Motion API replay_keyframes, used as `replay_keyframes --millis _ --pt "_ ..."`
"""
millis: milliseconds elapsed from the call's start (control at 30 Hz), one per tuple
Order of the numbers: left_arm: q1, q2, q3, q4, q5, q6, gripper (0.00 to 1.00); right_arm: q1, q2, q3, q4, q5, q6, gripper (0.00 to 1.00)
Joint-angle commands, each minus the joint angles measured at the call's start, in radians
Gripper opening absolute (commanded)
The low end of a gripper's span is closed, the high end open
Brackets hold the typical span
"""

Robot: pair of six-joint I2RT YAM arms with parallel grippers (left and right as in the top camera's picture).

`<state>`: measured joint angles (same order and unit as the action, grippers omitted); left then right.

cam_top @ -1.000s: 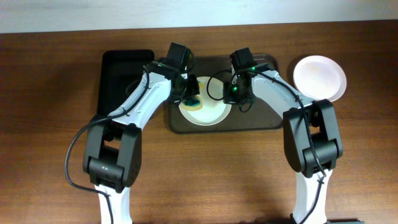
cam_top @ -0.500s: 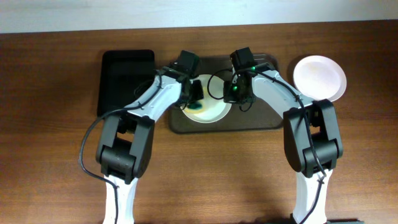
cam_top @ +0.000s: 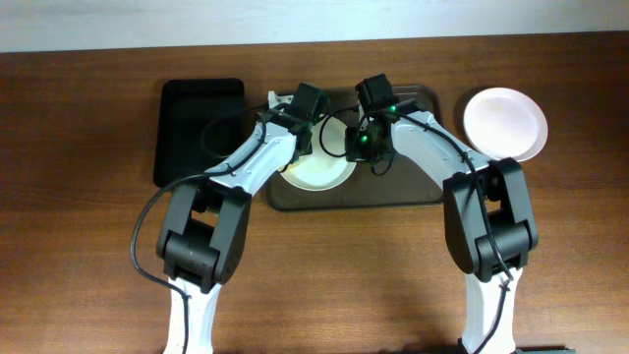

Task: Clean dirty plates on tray and stack at the side
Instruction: 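Scrub the cream plate with the sponge in the left gripper, then lift the cream plate with right gripper, stack on pink plate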

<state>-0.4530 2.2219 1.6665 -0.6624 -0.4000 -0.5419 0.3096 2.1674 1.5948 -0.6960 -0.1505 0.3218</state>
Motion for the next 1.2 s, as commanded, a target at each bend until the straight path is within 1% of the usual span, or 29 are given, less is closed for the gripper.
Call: replay_keyframes --millis 0,100,133,200,300,333,433,500,633,700,833,967,1067,1167 --pt "0.108 -0.154 0.023 -0.009 -0.027 -0.014 0.00 -0.037 -0.013 0.060 -0.062 0.148 -0.082 0.04" --pt "0.193 -0.231 0.023 -0.047 0.175 -0.014 0.00 -0.034 -0.026 0.148 -0.114 0.188 -0.158 0.04" --pt "0.219 -0.242 0.023 -0.065 0.211 -0.013 0.00 -0.033 -0.030 0.185 -0.138 0.216 -0.185 0.04" --pt "0.263 -0.248 0.023 -0.099 0.237 0.001 0.00 -0.026 -0.031 0.273 -0.200 0.291 -0.235 0.04" --pt "0.296 -0.248 0.023 -0.143 0.232 0.047 0.00 0.002 -0.031 0.384 -0.272 0.390 -0.342 0.04" --pt "0.303 -0.248 0.023 -0.158 0.220 0.047 0.00 0.018 -0.031 0.416 -0.289 0.449 -0.370 0.04" --pt "0.328 -0.248 0.023 -0.191 0.186 0.047 0.00 0.096 -0.031 0.514 -0.322 0.753 -0.423 0.04" --pt "0.343 -0.248 0.023 -0.200 0.186 0.046 0.00 0.142 -0.031 0.545 -0.322 0.898 -0.466 0.04" --pt "0.379 -0.248 0.023 -0.225 0.187 0.046 0.00 0.263 -0.031 0.568 -0.277 1.247 -0.628 0.04" --pt "0.405 -0.248 0.023 -0.240 0.187 0.046 0.00 0.309 -0.031 0.568 -0.245 1.354 -0.715 0.04" --pt "0.441 -0.248 0.022 -0.264 0.187 0.047 0.00 0.368 -0.031 0.568 -0.180 1.441 -0.885 0.04" --pt "0.447 -0.248 0.021 -0.267 0.187 0.047 0.00 0.406 -0.031 0.568 -0.106 1.506 -1.020 0.04" --pt "0.447 -0.247 0.021 -0.267 0.187 0.047 0.00 0.417 -0.031 0.568 -0.054 1.538 -1.033 0.04" --pt "0.447 -0.243 0.021 -0.267 0.187 0.047 0.00 0.416 -0.031 0.568 -0.051 1.533 -1.019 0.04"
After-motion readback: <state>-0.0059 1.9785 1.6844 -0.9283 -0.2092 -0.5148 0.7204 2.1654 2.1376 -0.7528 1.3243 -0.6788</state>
